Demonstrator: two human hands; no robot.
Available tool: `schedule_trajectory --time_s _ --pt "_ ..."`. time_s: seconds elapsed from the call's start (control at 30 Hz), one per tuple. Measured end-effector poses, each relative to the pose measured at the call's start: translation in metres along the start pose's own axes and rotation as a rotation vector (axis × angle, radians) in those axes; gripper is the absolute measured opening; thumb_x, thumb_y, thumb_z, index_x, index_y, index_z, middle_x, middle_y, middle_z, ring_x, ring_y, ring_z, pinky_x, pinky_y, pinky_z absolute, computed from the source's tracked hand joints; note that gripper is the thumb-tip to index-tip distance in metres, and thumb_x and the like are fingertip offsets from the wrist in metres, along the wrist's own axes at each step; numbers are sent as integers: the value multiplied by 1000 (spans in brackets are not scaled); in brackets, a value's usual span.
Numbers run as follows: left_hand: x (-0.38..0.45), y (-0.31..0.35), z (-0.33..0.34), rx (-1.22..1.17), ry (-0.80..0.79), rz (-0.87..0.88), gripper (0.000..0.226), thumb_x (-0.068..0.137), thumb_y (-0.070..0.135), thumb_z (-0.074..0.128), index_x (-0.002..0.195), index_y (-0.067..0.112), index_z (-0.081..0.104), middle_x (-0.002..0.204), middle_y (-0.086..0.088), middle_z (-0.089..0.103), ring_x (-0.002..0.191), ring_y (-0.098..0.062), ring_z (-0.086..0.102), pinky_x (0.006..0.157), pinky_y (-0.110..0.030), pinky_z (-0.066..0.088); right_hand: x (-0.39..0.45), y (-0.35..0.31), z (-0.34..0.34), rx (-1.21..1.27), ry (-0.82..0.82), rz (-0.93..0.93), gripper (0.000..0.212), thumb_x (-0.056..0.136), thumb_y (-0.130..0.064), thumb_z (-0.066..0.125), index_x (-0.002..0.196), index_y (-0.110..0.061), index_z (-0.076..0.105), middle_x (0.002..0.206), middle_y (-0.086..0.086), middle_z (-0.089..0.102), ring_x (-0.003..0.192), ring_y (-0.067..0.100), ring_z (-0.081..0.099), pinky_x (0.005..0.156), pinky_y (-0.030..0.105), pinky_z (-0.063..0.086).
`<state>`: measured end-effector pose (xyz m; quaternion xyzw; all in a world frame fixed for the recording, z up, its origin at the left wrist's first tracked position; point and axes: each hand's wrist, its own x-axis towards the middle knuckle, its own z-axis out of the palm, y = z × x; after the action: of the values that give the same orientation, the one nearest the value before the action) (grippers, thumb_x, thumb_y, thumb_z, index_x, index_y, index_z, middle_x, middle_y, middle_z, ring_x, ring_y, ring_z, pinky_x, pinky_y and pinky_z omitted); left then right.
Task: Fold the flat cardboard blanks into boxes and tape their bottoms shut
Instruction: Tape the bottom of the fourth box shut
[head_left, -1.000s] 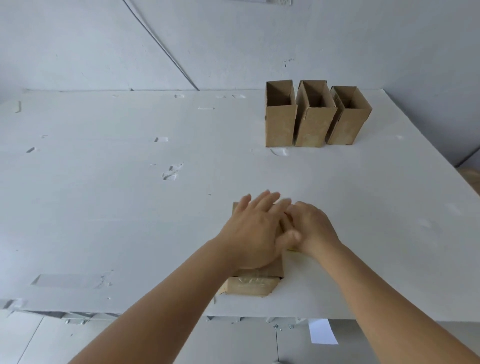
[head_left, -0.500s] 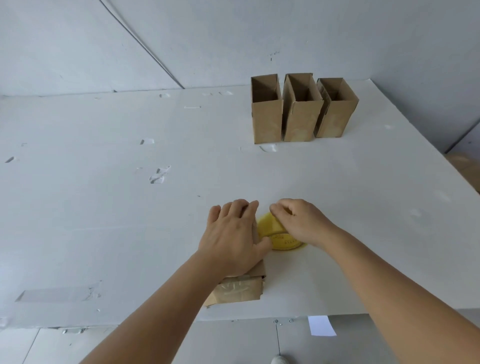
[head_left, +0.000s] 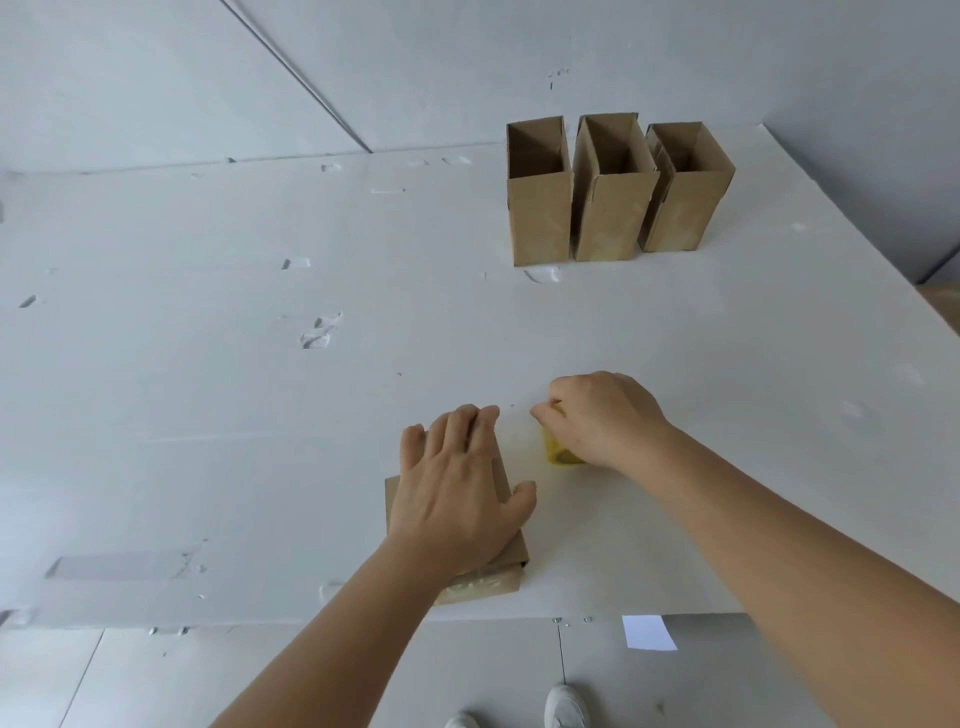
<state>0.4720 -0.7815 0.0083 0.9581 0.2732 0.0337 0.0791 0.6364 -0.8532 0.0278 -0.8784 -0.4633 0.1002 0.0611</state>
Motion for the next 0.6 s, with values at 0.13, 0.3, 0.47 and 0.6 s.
schedule_trajectory --time_s 0.13,0.3,0.47,0.6 --pt "8 6 -8 -69 -31 -75 88 73 81 10 136 25 36 132 7 40 126 -15 33 101 -31 11 -5 2 -1 46 29 -16 35 93 -48 42 104 -19 59 96 6 61 91 26 53 70 31 36" --pt "51 17 -21 73 -61 -116 55 97 56 19 102 13 54 103 -4 54 104 -24 49 92 -34 30 -5 5 0 -26 81 -106 35 99 -45 31 87 -18 49 80 2 47 78 24 44 66 30 31" --pt "68 9 -23 -157 -236 32 32 99 40 39 121 19 48 113 4 60 107 -18 53 82 -29 39 1 17 -3 80 106 -92 28 97 -30 30 87 -17 52 78 2 51 78 25 49 66 31 35" --pt "69 3 -26 -180 -264 33 32 100 37 36 124 26 53 110 6 65 101 -17 59 75 -29 39 11 21 2 153 108 -136 26 93 -30 29 81 -21 50 73 -1 51 76 25 49 64 33 38"
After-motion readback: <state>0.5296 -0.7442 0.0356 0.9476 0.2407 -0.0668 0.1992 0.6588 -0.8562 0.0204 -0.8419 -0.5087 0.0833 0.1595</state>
